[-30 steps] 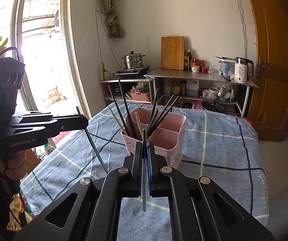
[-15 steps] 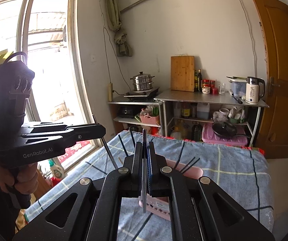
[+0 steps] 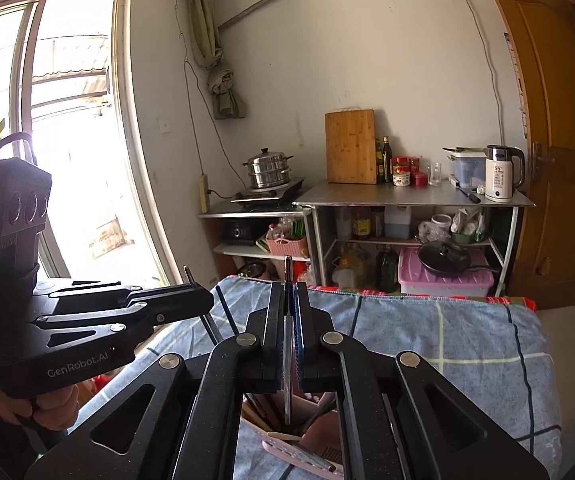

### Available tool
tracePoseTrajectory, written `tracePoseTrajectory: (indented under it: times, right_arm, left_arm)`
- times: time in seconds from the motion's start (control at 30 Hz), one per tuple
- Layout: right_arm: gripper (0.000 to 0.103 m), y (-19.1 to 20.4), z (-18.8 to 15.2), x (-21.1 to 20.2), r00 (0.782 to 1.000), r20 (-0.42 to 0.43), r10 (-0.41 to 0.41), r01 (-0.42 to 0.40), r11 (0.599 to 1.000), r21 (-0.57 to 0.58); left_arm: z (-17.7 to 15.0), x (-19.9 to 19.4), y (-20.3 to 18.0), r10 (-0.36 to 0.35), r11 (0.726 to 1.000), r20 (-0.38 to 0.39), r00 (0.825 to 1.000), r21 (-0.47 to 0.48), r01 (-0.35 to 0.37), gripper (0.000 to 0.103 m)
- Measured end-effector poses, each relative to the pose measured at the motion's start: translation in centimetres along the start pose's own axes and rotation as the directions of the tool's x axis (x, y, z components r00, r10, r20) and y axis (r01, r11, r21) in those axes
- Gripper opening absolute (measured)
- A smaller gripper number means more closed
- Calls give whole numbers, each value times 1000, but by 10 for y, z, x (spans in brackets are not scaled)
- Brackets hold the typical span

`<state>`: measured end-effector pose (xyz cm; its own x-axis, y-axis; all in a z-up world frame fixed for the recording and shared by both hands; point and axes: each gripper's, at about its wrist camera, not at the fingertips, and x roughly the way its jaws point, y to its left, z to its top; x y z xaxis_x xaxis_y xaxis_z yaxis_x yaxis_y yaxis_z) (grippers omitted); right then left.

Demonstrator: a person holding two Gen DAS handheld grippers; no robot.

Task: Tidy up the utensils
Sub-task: 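Lift the metal chopsticks upright and carry both grippers over the basket, then lower the metal chopsticks into the basket and open both grippers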

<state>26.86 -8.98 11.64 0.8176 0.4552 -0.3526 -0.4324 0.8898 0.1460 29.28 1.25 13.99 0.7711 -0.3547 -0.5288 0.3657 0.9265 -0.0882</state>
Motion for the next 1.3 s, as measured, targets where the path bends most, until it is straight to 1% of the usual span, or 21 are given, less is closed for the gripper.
tracePoseTrajectory:
  times: [0.23,0.3,0.37,0.53,0.63,0.8,0.9,1.0,1.1,1.23,1.3]
  right_arm:
    - [4,-7,-15,15,998,-53,-14,13,1000,-10]
    - [4,-9,-18,14,999,-48,-19,19,1000,-14]
    - [4,-11,-21,15,998,-69,-12,12,1000,-1]
    - [5,-15,-30,21,993,-116,-25,24,1000,-10]
    - [5,-16,-34,26,988,-152,-27,26,1000,-10]
    - [5,-14,-46,37,973,-228,-46,38,999,-36]
    - [5,-18,-51,39,967,-251,-42,36,999,-30]
    - [5,-19,-51,35,967,-251,-48,43,999,-24]
    - [11,-19,-47,27,971,-234,-43,39,999,-21]
    - [12,-19,-42,13,977,-208,-42,40,999,-12]
    - [12,-18,-41,4,980,-194,-46,44,999,-16]
  left_arm:
    - [-17,24,6,-7,1000,-54,999,-21,5,5]
    - [-23,28,7,-6,1000,-71,997,-23,5,5]
    - [-29,32,6,-6,1000,-87,996,-22,4,5]
    - [-38,35,6,-5,1000,-107,994,-23,3,5]
    - [-42,37,6,-8,1000,-122,993,-27,5,5]
    - [-51,41,4,-10,1000,-148,989,-28,6,6]
    - [-53,40,4,-11,999,-150,989,-32,7,6]
    - [-53,38,4,-13,999,-152,988,-38,7,6]
    - [-52,35,5,-9,999,-141,990,-42,3,6]
    - [-51,23,6,-13,998,-114,993,-65,6,17]
    - [-51,15,6,-9,997,-99,995,-74,2,18]
